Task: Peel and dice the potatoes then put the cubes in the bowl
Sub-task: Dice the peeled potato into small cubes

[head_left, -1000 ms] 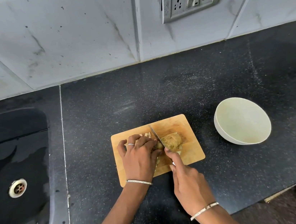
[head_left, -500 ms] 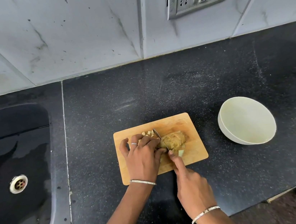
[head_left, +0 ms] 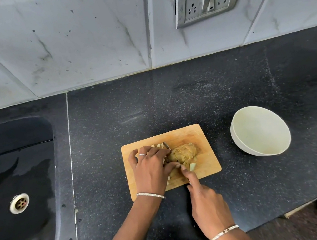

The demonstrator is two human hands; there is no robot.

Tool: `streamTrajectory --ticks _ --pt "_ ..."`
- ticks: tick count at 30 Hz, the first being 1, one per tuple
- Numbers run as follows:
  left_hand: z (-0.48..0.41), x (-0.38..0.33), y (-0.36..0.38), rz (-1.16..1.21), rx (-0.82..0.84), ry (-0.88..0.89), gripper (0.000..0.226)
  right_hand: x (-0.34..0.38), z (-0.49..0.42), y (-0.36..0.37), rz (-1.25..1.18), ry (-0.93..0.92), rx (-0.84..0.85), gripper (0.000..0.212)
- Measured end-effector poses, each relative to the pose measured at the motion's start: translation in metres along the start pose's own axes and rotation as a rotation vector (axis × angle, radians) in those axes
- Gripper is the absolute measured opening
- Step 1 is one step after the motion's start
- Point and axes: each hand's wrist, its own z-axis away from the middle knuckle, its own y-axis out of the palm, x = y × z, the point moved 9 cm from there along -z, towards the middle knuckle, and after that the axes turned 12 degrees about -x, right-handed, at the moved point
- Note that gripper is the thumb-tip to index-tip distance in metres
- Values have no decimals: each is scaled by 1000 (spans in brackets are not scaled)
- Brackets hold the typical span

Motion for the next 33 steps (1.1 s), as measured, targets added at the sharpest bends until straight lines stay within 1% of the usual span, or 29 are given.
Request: streamTrajectory --ticks 3,8,16,23,28,33 --pt "-3 -6 -1 -6 56 24 38 0 1 -1 5 5 0 62" --pt "-2 -4 2 64 97 -9 34 3 0 -5 -41 -8 3 51" --pt "0 -2 4 93 99 -23 29 0 8 -8 -60 -31 6 49" --pt "2 -6 5 26 116 37 32 -2 8 -6 -59 -18 24 50" --pt "8 -7 4 41 99 63 27 -2 7 -6 -53 -19 12 50" --pt "12 -13 7 35 121 96 33 -4 8 -6 -53 -8 7 51"
